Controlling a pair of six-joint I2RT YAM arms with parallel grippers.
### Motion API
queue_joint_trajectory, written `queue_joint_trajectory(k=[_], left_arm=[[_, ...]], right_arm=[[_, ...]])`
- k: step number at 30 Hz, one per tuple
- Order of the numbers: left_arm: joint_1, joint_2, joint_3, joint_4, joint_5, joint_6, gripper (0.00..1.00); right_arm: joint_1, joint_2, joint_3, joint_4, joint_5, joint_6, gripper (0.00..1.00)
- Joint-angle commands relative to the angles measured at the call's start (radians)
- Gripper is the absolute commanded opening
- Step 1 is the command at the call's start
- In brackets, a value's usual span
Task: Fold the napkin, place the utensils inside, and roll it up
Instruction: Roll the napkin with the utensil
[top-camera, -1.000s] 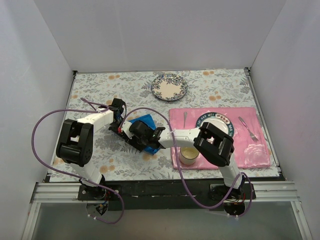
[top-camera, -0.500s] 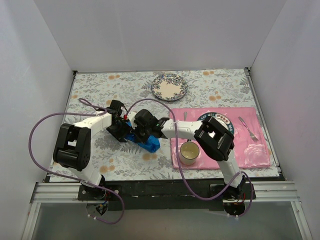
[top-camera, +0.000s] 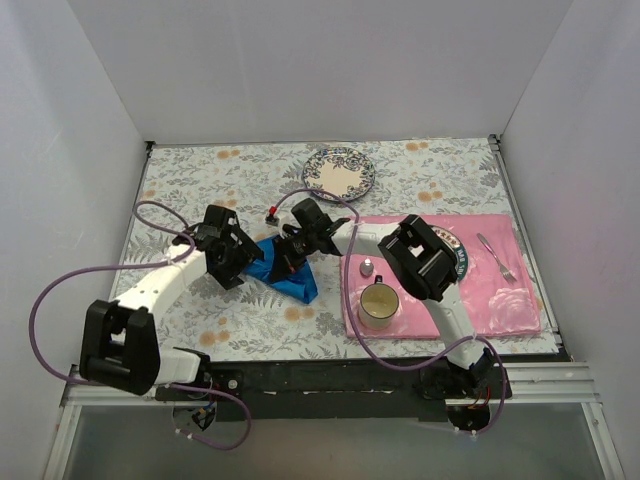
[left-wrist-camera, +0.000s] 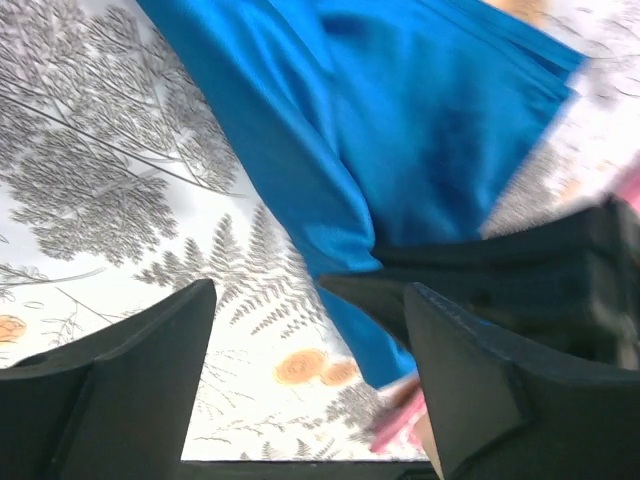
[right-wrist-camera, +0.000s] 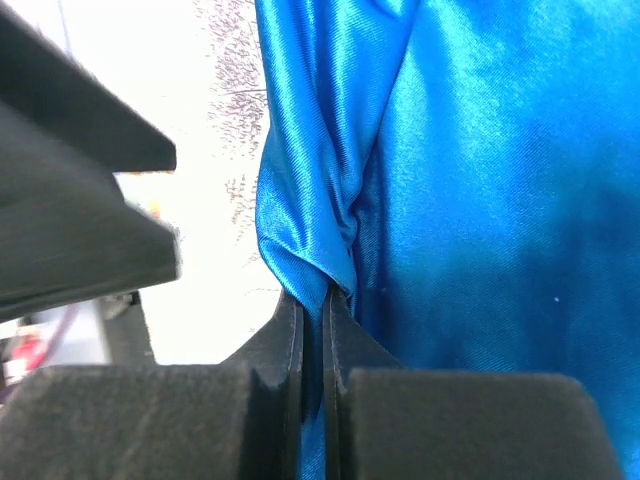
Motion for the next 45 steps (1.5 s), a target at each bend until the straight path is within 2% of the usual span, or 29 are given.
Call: queue_joint_trajectory(k=[1,2,5,9,16,22,26,32,35,36,42,45], left_arm=[[-0.005,-0.127,-0.085,0.163,0.092,-0.026,0.68],[-0.003,-0.130,-0.101,0.182,0.104,-0.039,0.58],[-0.002,-0.100,-0.131,0.258,0.150,-0.044,0.49],[-0.002,-0.043,-0.145,0.346,0.170,-0.041,0.34],[0.015,0.040,-0.156,0.438,0.169,-0.032,0.29],[0.024,0.114,-0.182,0.443,0.144,-0.001,0.27],[0.024,0.148,-0.228,0.475,0.152,-0.004,0.26],[0.026,0.194,-0.253,0.505,0.169,0.012,0.24],[0.028,0.204,-0.262,0.516,0.181,0.016,0.23],[0.029,0.207,-0.265,0.527,0.187,0.020,0.23],[0.032,0.244,-0.286,0.550,0.224,0.034,0.20],[0.034,0.246,-0.297,0.558,0.234,0.032,0.20]], right_arm=[[-0.019,0.073,-0.034,0.024,-0.126,0.127,0.01],[-0.029,0.076,-0.038,0.026,-0.134,0.155,0.01],[-0.046,0.082,-0.070,0.096,-0.172,0.221,0.01],[-0.049,0.083,-0.079,0.093,-0.178,0.222,0.01],[-0.051,0.067,-0.108,0.113,-0.185,0.230,0.01],[-0.052,0.037,-0.116,0.109,-0.180,0.225,0.01],[-0.051,0.024,-0.090,0.035,-0.149,0.174,0.02],[-0.036,-0.002,0.017,-0.213,-0.030,0.014,0.15],[-0.028,-0.019,0.062,-0.301,0.053,-0.075,0.24],[-0.025,-0.035,0.077,-0.336,0.090,-0.113,0.31],[0.035,-0.120,0.078,-0.384,0.298,-0.271,0.59],[0.075,-0.174,0.041,-0.333,0.422,-0.336,0.66]])
